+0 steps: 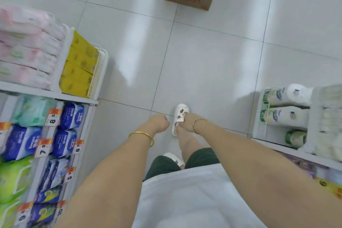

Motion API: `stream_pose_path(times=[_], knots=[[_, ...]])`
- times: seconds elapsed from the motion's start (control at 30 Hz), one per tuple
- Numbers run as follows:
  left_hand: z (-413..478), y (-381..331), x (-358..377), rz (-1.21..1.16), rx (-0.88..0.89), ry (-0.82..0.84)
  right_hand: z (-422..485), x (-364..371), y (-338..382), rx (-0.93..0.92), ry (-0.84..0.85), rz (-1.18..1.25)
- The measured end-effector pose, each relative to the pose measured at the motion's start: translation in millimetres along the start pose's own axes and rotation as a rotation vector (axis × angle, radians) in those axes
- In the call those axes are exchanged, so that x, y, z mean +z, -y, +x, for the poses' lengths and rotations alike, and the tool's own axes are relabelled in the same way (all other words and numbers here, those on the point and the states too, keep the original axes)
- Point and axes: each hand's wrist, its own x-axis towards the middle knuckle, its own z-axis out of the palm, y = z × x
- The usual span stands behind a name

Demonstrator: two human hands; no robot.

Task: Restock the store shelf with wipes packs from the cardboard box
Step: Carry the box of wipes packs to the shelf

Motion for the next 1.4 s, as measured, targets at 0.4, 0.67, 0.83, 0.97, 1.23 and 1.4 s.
stream_pose_path(times=[0.4,0.67,0.83,0.97,1.23,1.4], knots=[[107.1,-96.6,-237.5,-0.004,0.067,-0.045,88.8,-259.1,26.1,0.046,-0.154,0.164],[203.2,-153.5,-418.0,-0.043,0.144,-0.158,170.8,-430.9,43.3,0.094,-0.286,0.391],[260.3,-199.9,-494.0,-0.239,0.086,-0.145,212.5,-518.0,43.6,0.107,-0.285,0.523],[319.0,-253.2,-544.2,-0.399,0.021,-0.125,262.0,-590.7,26.5,0.092,-0.321,0.611],[451.7,-360.5,-606.6,-0.987,-0.15,-0.05,389.8,-714.7,-35.1,0.135,-0.435,0.543],[534.8,-409.0,-624.7,-1.129,-0.203,0.058,471.8,-775.6,-75.9,0.193,-0.445,0.489]])
